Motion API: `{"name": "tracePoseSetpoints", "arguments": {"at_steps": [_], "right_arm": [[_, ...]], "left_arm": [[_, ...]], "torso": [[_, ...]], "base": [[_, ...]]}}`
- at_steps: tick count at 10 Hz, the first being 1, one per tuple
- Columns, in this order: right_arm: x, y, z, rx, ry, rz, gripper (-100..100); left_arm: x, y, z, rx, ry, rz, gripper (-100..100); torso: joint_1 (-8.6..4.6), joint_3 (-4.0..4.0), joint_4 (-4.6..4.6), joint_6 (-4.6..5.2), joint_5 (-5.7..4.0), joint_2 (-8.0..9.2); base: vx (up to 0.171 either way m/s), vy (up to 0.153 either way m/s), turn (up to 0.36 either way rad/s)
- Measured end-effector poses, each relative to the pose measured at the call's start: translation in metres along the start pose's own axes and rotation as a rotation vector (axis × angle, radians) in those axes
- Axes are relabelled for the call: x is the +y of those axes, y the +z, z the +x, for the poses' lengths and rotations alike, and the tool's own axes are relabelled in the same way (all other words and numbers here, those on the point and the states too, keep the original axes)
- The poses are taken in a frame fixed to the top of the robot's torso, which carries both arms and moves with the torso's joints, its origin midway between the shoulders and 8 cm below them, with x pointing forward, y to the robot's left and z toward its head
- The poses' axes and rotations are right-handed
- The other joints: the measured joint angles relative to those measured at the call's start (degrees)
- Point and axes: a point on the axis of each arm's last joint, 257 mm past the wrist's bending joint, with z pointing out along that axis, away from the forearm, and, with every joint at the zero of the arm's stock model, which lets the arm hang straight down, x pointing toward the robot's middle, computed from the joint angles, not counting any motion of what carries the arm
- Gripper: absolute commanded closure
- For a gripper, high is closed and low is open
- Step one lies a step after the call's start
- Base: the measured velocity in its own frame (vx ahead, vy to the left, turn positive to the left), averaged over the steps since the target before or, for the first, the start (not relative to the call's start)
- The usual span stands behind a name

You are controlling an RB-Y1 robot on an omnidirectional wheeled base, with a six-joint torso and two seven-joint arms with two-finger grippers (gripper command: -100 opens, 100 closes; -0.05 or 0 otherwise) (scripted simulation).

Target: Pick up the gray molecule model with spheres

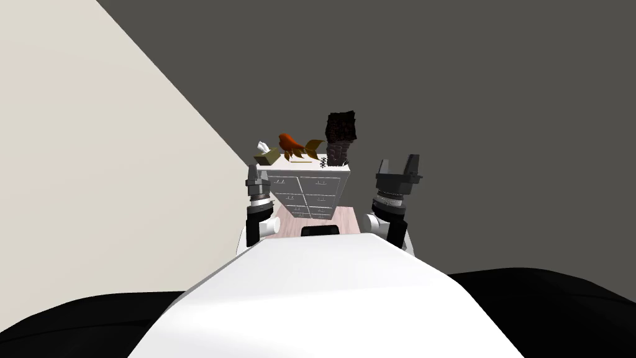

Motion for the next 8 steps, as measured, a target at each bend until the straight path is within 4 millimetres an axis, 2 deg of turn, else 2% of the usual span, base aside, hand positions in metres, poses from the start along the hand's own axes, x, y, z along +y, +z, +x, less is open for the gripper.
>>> {"name": "tracePoseSetpoints", "arguments": {"at_steps": [5,8], "right_arm": [[-0.015,-0.007,0.032,0.14,0.054,0.033,-100],[-0.031,-0.022,0.054,0.232,0.102,0.071,-100]], "left_arm": [[0.0,0.0,0.0,0.0,0.0,0.0,0],[0.0,0.0,0.0,0.0,0.0,0.0,0]], "torso": [[0.19,0.21,0.08,0.0,0.04,0.36],[0.3,0.23,0.09,-0.01,0.07,0.4]], "base": [[-0.095,0.06,-0.031],[-0.09,0.07,-0.006]]}}
